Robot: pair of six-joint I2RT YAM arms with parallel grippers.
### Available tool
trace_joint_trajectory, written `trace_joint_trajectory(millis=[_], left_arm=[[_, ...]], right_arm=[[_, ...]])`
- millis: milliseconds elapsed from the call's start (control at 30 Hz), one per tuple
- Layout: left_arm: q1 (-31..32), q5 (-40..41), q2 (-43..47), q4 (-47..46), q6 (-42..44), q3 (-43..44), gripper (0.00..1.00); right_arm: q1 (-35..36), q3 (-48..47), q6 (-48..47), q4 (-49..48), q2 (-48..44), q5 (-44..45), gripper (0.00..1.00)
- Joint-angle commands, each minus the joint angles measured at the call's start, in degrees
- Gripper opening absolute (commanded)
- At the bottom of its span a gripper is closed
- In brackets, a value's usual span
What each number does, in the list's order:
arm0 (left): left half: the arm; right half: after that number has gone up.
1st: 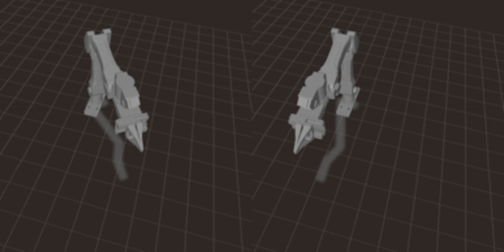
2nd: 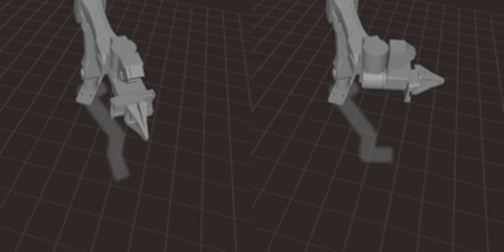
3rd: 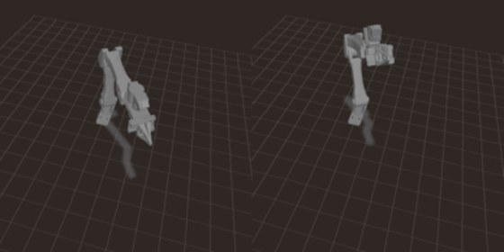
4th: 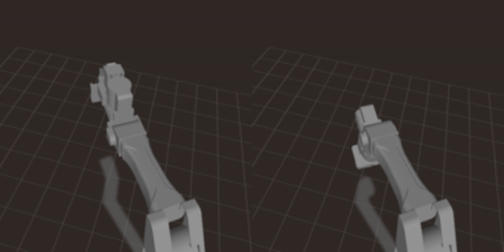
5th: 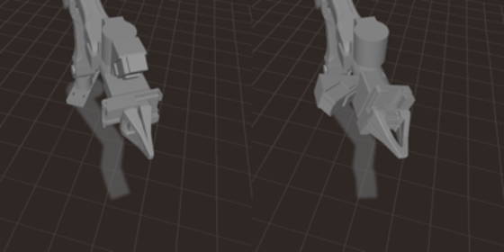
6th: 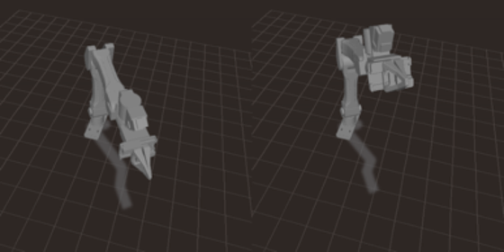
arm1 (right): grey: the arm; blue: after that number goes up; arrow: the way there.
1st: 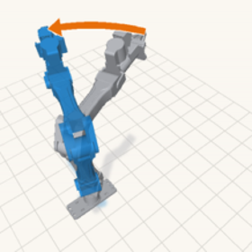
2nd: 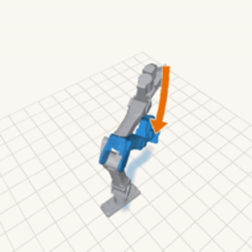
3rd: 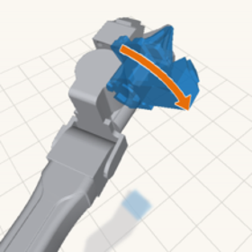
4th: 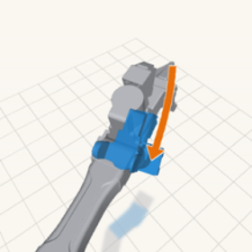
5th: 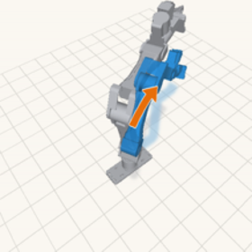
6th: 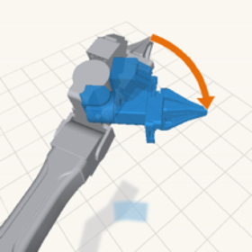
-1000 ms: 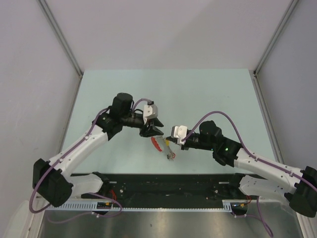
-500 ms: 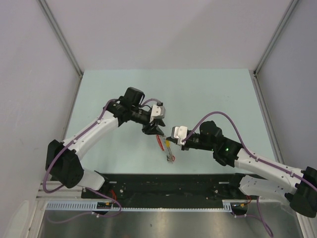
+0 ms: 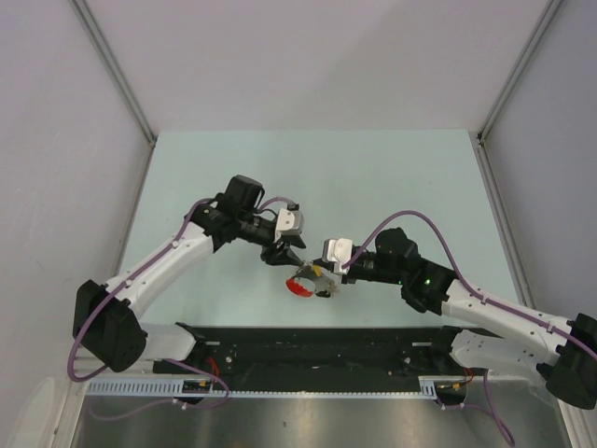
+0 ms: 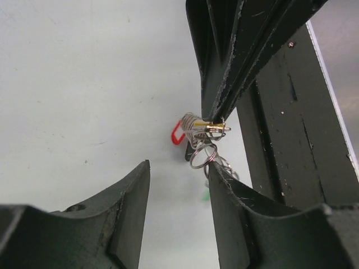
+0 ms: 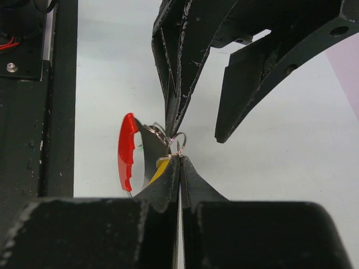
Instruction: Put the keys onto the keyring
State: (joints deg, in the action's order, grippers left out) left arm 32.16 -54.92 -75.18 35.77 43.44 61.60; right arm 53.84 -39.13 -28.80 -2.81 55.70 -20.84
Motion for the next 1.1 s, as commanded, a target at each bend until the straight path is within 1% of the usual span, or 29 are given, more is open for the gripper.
trace_joint_trajectory(millis=[0, 367, 533, 633, 667, 800, 933, 1067], left_arm=[[0.97, -10.04, 0.73, 5.53, 0.41, 0.44, 0.51], [1.5, -10.82, 3.9, 3.96, -1.78, -2.1, 0.52], [1.94, -11.18, 5.83, 1.85, -5.03, -5.17, 0.51], [2.73, -10.66, 8.46, -2.36, -9.59, -8.33, 0.51], [3.25, -10.82, 9.95, -5.33, -10.99, -9.3, 0.51], [4.84, -10.56, 13.03, -12.2, -18.46, -13.96, 0.5], [5.72, -9.42, 15.32, -16.34, -22.78, -17.47, 0.5], [5.72, -5.47, 18.22, -20.03, -25.59, -19.24, 0.5]], right_arm=[[0.47, -2.17, -0.91, -2.29, -0.68, -0.61, 0.0], [1.35, -2.35, -1.26, -1.68, -0.15, -1.31, 0.0], [1.97, -2.35, -1.88, -1.41, 0.02, -0.52, 0.0], [2.32, -2.44, -2.14, -1.41, 0.2, -0.43, 0.0], [2.4, -2.35, -2.23, -1.41, 0.37, -0.52, 0.0], [2.67, -2.7, -2.58, -0.97, 0.63, -0.52, 0.0], [2.93, -2.88, -2.84, -0.62, 0.99, -0.6, 0.0], [3.2, -2.97, -3.02, -0.27, 1.07, -0.96, 0.0]])
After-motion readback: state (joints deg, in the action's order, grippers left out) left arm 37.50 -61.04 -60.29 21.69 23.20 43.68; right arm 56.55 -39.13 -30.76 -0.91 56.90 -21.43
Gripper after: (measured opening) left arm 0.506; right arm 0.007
